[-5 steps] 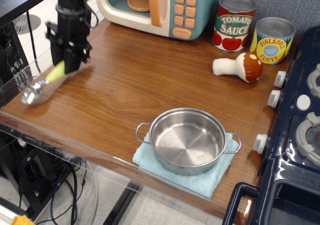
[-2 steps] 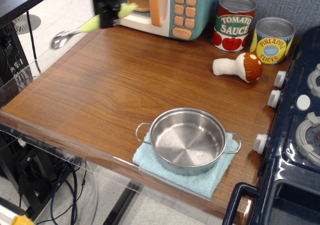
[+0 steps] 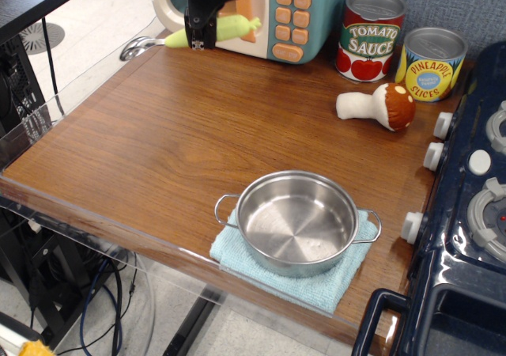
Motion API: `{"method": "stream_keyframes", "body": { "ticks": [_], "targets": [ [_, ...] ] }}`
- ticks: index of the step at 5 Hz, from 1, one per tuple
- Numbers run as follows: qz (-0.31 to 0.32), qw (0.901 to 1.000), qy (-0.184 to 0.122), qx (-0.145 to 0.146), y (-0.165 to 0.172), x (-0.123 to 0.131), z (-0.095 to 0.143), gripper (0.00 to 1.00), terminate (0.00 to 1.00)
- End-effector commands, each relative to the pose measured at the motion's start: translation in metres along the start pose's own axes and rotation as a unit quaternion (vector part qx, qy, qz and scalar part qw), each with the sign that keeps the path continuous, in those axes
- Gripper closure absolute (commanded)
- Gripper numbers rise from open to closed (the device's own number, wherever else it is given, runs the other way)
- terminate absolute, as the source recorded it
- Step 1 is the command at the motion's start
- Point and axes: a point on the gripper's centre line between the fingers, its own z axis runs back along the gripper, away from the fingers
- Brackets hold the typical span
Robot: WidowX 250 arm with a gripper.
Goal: Move the spoon to the top middle of the table next to the can.
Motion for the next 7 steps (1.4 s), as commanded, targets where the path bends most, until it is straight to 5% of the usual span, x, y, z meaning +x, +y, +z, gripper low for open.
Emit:
{"method": "stream_keyframes", "body": {
  "ticks": [1,5,6,7],
  "targets": [
    [-0.107,0.9933,-0.026,0.033,-0.011,0.009,0.002,1.0,0.0],
    [-0.171,0.9852,-0.007,-0.014,-0.017,0.051,-0.05,1.0,0.0],
    [-0.146,0.9885,0.015,-0.034,-0.018,0.051,-0.05,0.0,0.0],
    [-0.108,0.9927,0.024,-0.047,-0.017,0.049,-0.05,0.0,0.0]
  ]
}}
